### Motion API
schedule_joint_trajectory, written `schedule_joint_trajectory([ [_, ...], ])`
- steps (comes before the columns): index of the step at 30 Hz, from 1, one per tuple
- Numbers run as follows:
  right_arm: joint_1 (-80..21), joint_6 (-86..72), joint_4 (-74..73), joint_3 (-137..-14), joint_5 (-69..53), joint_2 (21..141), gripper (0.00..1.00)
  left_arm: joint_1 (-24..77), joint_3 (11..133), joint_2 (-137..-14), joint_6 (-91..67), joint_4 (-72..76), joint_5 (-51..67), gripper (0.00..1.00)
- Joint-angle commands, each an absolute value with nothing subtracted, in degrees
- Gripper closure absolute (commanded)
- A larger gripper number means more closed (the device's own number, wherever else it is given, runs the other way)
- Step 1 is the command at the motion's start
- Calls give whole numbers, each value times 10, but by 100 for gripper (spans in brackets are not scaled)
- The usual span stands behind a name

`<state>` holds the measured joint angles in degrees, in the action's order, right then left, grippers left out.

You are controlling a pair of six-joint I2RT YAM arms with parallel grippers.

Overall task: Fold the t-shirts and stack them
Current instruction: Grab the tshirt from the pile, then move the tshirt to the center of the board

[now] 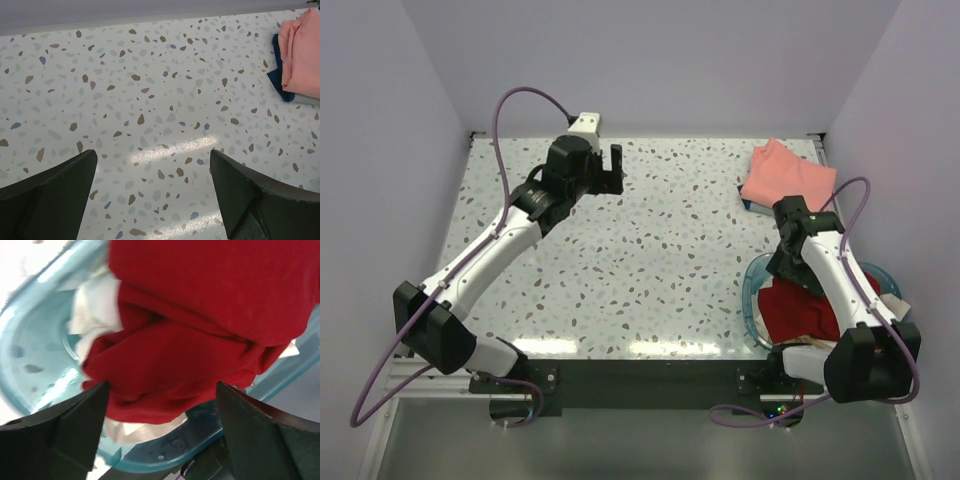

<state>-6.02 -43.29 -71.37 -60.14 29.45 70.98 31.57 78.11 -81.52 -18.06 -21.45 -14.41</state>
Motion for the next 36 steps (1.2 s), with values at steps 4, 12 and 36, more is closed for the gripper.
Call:
schedule_joint_trajectory([
  [4, -20, -445, -700, -546, 304, 723, 38, 293, 799, -822, -207, -206, -136, 0],
  [12, -19, -427, -786, -723, 381, 719, 100, 272, 770, -810, -229, -209, -195, 0],
  [36, -264, -373, -525, -1250, 159, 844, 100, 261, 735, -766, -229, -182, -193, 0],
])
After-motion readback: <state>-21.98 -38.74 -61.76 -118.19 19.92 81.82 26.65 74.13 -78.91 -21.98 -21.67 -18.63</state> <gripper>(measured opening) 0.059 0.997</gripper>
